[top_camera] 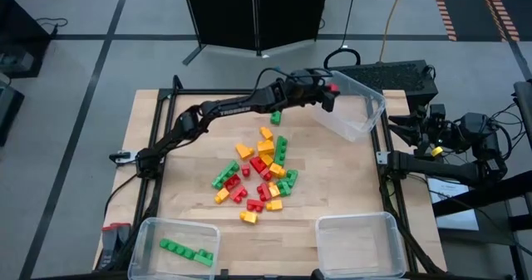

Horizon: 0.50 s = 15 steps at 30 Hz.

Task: Sort blocks
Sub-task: Put the red game piece into the top transparent bin

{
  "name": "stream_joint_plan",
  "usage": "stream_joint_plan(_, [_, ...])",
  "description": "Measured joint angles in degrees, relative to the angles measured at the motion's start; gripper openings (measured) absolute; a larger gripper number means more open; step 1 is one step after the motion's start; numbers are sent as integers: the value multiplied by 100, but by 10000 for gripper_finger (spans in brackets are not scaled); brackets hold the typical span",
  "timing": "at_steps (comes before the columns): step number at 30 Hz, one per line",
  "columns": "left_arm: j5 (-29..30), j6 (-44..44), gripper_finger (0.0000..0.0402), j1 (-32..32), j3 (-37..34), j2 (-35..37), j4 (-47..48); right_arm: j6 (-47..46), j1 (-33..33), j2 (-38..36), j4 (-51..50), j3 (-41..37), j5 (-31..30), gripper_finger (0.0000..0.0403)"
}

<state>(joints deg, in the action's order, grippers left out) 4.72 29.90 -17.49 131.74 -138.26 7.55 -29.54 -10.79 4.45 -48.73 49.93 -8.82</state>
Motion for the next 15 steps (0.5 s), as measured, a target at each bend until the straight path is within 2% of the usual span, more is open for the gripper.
stream_joint_plan(12, [-181,133,160,-5,0,-7,241,17,0,2,26,0,13,208])
stream_joint_plan(15, [-783,299,160,6,0,13,253,-51,0,2,50,0,13,208])
